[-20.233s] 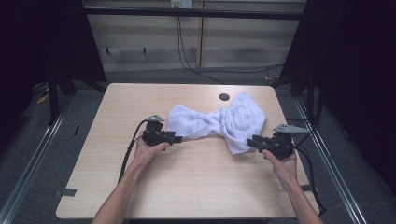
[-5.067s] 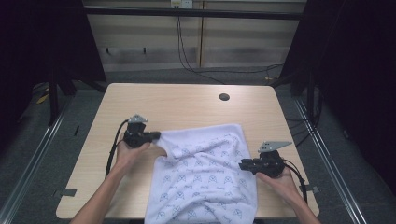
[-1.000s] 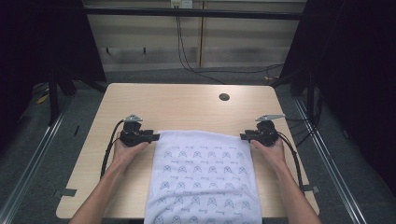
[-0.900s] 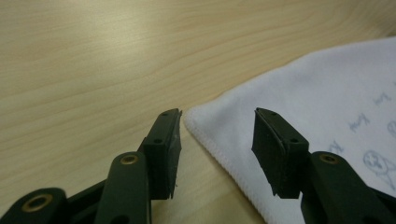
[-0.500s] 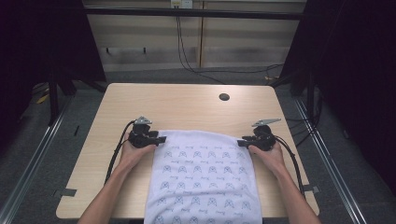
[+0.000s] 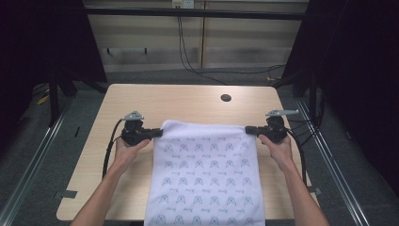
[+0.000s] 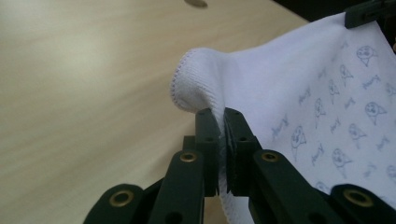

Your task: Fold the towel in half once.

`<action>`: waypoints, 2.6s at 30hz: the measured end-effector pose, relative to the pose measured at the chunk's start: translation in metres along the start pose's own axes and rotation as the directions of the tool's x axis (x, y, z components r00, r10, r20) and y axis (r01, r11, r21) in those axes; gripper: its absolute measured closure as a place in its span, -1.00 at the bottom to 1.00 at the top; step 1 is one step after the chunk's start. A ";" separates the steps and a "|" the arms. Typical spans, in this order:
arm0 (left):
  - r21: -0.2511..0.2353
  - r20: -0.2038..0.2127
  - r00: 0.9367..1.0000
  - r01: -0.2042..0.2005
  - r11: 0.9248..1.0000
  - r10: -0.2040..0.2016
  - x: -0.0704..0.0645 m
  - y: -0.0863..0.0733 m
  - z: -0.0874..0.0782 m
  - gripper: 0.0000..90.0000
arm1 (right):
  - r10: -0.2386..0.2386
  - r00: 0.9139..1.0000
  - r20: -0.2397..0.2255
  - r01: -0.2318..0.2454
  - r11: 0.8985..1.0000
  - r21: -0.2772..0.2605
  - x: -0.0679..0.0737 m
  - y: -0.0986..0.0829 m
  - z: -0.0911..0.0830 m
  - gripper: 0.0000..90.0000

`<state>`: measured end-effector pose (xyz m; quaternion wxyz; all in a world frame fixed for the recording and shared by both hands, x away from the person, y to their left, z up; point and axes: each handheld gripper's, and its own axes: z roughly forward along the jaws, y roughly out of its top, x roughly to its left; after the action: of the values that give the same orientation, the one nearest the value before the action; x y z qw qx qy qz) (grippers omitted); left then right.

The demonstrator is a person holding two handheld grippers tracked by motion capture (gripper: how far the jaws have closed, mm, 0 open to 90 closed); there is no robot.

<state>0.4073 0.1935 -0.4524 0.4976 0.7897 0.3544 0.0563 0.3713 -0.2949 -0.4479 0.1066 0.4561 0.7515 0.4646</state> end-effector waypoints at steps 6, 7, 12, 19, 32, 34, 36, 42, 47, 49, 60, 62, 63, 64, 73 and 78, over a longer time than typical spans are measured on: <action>-0.134 -0.018 1.000 0.014 0.991 -0.017 0.004 0.052 -0.019 0.91 | -0.030 0.999 0.033 0.034 0.991 -0.129 0.005 0.065 -0.021 0.94; -0.143 -0.022 1.000 0.010 0.990 -0.014 0.004 0.063 -0.021 0.91 | -0.035 0.999 0.039 0.040 0.989 -0.139 0.005 0.072 -0.023 0.94; -0.195 -0.041 0.999 -0.025 0.980 0.018 -0.001 0.102 -0.032 0.92 | -0.076 0.994 0.085 0.088 0.984 -0.152 0.008 0.118 -0.038 0.94; -0.206 0.007 0.996 -0.088 0.975 0.091 -0.026 0.101 -0.047 0.92 | -0.063 0.998 -0.014 0.058 0.973 -0.222 0.015 0.120 -0.053 0.94; -0.130 0.215 0.970 -0.084 0.988 0.111 -0.082 -0.015 -0.086 0.92 | -0.104 0.985 -0.134 0.096 0.993 -0.066 0.065 -0.017 -0.100 0.94; -0.072 0.227 0.969 -0.081 0.994 0.096 -0.089 -0.034 -0.089 0.92 | -0.102 0.984 -0.149 0.093 0.993 -0.068 0.073 -0.036 -0.111 0.94; -0.029 0.250 0.966 -0.063 0.998 0.069 -0.096 -0.052 -0.088 0.92 | -0.083 0.982 -0.170 0.081 0.997 -0.019 0.079 -0.055 -0.113 0.94; 0.158 0.308 0.951 -0.029 0.987 -0.021 -0.108 -0.099 -0.074 0.91 | -0.019 0.987 -0.162 0.053 0.977 0.205 0.089 -0.113 -0.093 0.94; 0.271 0.259 0.965 -0.040 0.962 -0.033 -0.107 -0.114 -0.061 0.91 | 0.006 0.989 -0.149 0.040 0.953 0.301 0.086 -0.127 -0.077 0.94; 0.316 0.234 0.972 -0.083 0.945 0.007 -0.111 -0.117 -0.053 0.91 | -0.008 0.991 -0.131 0.050 0.945 0.322 0.088 -0.126 -0.072 0.94; 0.291 0.126 0.991 -0.078 0.954 0.042 -0.077 -0.098 -0.029 0.92 | -0.027 0.998 -0.062 0.045 0.951 0.306 0.073 -0.109 -0.042 0.94; 0.289 0.094 0.995 -0.047 0.956 0.021 -0.064 -0.089 -0.021 0.92 | -0.031 0.998 -0.056 0.047 0.952 0.304 0.068 -0.103 -0.035 0.94; 0.277 0.083 0.996 -0.052 0.959 0.030 -0.060 -0.086 -0.017 0.93 | -0.026 0.998 -0.059 0.042 0.953 0.300 0.065 -0.100 -0.032 0.94; 0.274 0.079 0.996 -0.052 0.960 0.031 -0.056 -0.084 -0.015 0.93 | -0.024 0.998 -0.054 0.039 0.953 0.301 0.061 -0.097 -0.028 0.94; 0.240 -0.038 0.999 0.007 0.971 0.002 -0.006 -0.050 0.019 0.93 | -0.017 1.000 0.013 0.013 0.965 0.261 0.026 -0.057 0.019 0.94; 0.181 -0.078 0.996 0.061 0.982 -0.047 0.015 -0.039 0.036 0.93 | -0.002 0.998 0.068 -0.014 0.973 0.229 0.003 -0.034 0.046 0.94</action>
<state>0.4149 0.1860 -0.5066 0.4105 0.8197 0.3975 0.0390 0.3769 -0.2702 -0.4997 0.0771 0.4832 0.7947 0.3592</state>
